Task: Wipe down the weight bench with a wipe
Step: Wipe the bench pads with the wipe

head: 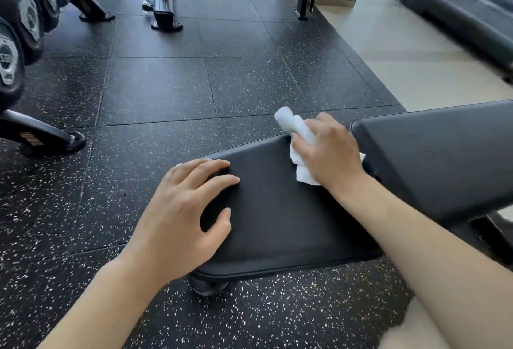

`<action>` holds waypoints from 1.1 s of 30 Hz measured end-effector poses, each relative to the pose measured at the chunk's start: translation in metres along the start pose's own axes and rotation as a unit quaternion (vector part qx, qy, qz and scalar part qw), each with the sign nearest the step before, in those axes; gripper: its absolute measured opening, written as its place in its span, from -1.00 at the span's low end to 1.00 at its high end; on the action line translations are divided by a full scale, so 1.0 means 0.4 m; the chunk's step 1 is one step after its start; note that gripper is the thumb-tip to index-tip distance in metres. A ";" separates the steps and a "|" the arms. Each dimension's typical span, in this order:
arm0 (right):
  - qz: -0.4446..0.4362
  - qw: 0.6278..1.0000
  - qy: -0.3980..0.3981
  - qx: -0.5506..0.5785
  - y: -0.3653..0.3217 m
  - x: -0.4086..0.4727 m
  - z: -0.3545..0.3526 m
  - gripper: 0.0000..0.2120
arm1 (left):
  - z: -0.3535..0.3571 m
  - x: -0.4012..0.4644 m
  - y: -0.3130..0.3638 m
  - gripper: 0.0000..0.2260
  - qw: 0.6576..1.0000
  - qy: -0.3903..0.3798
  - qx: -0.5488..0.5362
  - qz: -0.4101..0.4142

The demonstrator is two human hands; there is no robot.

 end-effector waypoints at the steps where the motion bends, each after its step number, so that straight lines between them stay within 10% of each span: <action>1: -0.040 0.999 -0.002 0.015 -0.062 -0.014 0.008 -0.74 | 0.004 0.008 0.003 -0.57 1.000 -0.008 0.011 -0.002; 6: -0.179 0.978 -0.024 0.102 -0.227 -0.098 0.015 -0.82 | 0.019 0.042 0.022 -0.60 0.999 -0.024 0.033 -0.002; 13: 0.021 0.998 0.009 0.065 0.119 -0.147 -0.072 -0.81 | 0.114 0.107 0.164 -0.54 0.993 -0.083 0.089 0.008; 22: -0.001 0.993 0.004 0.118 0.097 -0.371 -0.131 -0.73 | 0.125 0.126 0.152 -0.55 0.997 -0.059 0.040 0.018; 33: 0.087 0.995 -0.006 0.039 0.134 0.013 0.014 -0.70 | 0.098 0.122 0.164 -0.61 0.999 -0.048 0.015 -0.001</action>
Point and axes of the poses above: each hand's wrist, its own x-axis towards the middle knuckle, its own z-axis out of the palm, y = z × x, the point moved 8 cm from there along x, towards the middle knuckle, and after that the axes turned 15 degrees about -z, right-handed, at the moved point
